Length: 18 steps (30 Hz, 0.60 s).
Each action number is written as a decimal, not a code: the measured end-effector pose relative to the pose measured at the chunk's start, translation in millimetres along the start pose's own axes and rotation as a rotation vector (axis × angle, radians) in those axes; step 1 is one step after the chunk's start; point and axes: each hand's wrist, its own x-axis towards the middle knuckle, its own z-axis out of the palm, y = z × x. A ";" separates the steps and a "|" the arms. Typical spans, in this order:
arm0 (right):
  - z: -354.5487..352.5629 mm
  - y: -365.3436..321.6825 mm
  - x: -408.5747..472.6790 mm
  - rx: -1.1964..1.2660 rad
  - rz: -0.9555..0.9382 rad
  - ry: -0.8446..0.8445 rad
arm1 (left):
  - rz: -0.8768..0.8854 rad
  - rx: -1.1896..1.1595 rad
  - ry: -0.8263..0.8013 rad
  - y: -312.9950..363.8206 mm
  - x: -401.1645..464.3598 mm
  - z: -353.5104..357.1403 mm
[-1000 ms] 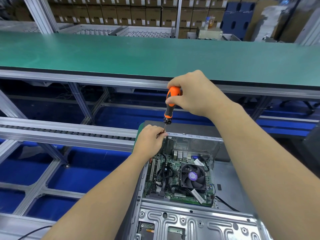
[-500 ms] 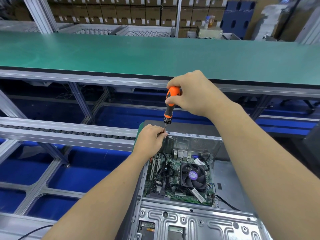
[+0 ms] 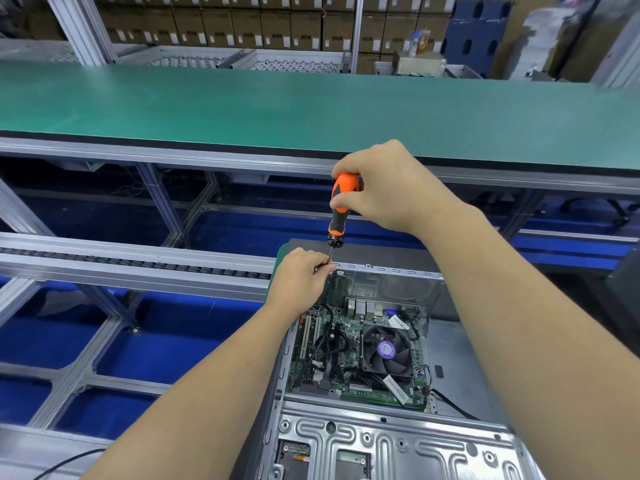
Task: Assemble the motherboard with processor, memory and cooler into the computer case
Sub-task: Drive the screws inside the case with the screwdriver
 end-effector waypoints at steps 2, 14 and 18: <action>0.1 0.0 -0.5 0.000 -0.001 0.000 | 0.000 -0.001 0.001 -0.1 0.0 0.0; -1.6 -0.8 -0.9 -0.001 -0.002 0.000 | 0.004 0.002 0.002 0.3 0.9 -0.1; -2.5 -3.3 0.0 -0.015 -0.011 0.007 | 0.021 0.001 0.022 0.3 1.0 0.2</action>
